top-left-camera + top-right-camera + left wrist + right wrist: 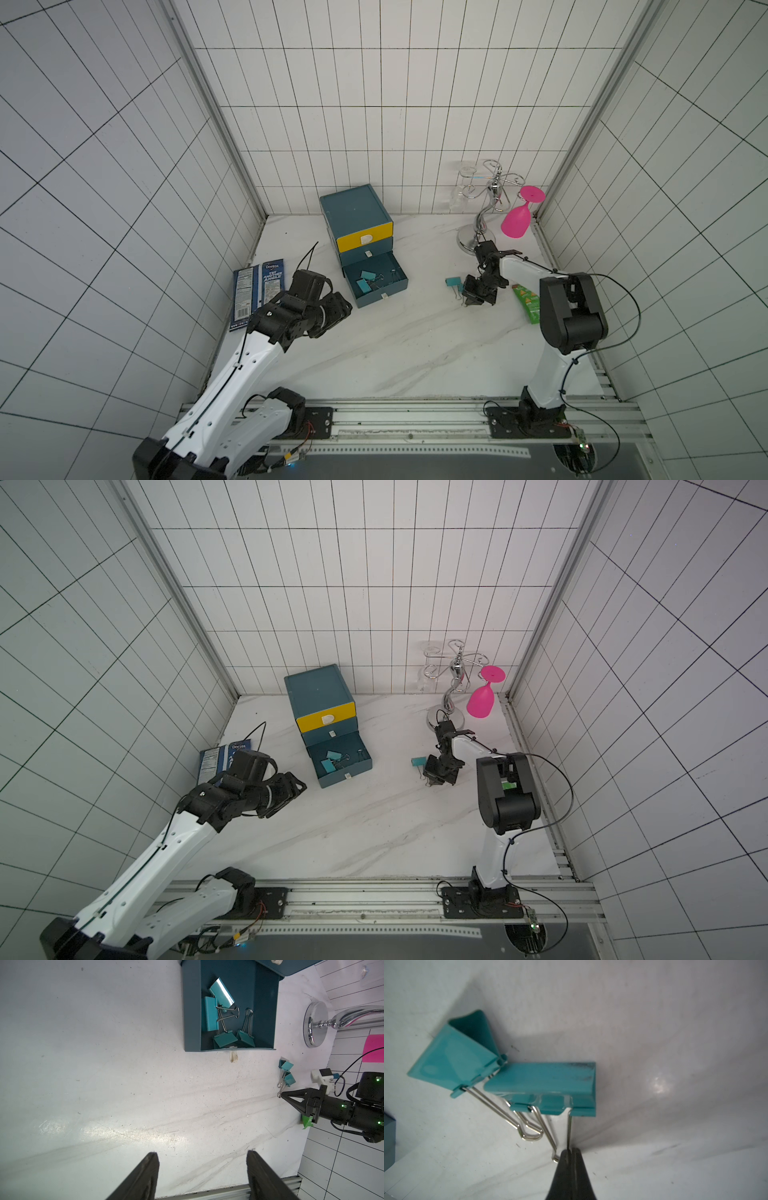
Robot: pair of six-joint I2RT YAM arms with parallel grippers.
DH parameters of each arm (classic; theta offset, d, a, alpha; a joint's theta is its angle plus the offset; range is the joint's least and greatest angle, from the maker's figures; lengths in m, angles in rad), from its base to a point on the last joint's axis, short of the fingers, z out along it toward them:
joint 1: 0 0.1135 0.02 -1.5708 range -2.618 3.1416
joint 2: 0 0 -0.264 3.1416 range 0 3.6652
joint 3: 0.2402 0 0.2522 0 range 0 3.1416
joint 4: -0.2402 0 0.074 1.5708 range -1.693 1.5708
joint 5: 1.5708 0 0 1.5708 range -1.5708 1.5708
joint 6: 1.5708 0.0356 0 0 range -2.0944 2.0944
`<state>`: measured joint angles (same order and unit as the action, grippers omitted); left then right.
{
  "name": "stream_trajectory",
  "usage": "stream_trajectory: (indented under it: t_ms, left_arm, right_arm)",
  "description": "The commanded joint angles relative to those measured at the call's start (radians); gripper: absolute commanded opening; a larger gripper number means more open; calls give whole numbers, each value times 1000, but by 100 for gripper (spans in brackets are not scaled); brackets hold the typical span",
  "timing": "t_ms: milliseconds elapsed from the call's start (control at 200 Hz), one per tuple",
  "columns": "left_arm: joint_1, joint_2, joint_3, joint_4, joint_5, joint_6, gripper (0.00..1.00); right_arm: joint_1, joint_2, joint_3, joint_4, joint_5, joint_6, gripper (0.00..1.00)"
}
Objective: Put the binder clips in the drawer according to color
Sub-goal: Move the binder clip to the center of the board.
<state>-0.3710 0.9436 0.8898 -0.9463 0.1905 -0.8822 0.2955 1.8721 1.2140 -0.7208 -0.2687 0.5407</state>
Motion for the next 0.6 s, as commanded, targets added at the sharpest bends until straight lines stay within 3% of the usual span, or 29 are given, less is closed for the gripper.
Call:
stream_trajectory:
  t_ms: [0,595]
  left_arm:
    - [4,6,4,7,16,18,70]
    - [15,-24,-2,-20,23,23,70]
  right_arm:
    - [13,-29,-10,-2,11,20,0]
    - [49,2,15,17,-24,40,0]
